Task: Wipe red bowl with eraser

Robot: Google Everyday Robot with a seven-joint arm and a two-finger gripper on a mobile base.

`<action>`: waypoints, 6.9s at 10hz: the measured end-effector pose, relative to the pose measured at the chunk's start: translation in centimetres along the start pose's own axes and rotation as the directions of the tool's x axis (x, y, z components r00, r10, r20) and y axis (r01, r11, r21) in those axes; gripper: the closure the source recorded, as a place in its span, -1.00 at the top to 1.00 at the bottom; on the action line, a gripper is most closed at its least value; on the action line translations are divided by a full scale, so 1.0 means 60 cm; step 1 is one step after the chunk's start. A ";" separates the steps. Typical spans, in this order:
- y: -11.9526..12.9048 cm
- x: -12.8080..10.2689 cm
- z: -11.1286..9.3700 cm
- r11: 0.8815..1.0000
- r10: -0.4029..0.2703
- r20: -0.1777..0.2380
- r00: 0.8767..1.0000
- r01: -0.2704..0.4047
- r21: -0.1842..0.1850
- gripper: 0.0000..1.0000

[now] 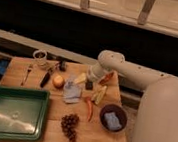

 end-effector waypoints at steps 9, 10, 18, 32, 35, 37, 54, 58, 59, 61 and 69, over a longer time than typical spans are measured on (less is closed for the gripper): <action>-0.056 -0.044 0.056 0.996 0.034 -0.059 0.998 -0.029 0.088 0.60; -0.058 -0.055 0.058 0.995 0.029 -0.054 0.998 -0.024 0.094 0.60; -0.101 -0.098 0.093 0.995 0.026 -0.041 0.999 -0.022 0.094 0.60; -0.136 -0.113 0.057 0.993 0.043 -0.003 0.999 -0.042 0.111 0.60; -0.118 -0.135 0.078 0.996 0.027 -0.012 1.000 -0.026 0.083 0.60; -0.107 -0.146 0.092 0.998 0.025 -0.020 0.999 -0.023 0.065 0.60; -0.097 -0.142 0.131 0.990 0.017 -0.093 0.996 -0.003 0.140 -1.00; -0.098 -0.142 0.130 0.990 0.018 -0.093 0.996 -0.005 0.140 -1.00; -0.098 -0.142 0.130 0.990 0.018 -0.093 0.996 -0.005 0.140 -1.00; -0.098 -0.142 0.130 0.990 0.018 -0.093 0.996 -0.005 0.140 -1.00; -0.098 -0.142 0.131 0.990 0.018 -0.093 0.996 -0.005 0.141 -1.00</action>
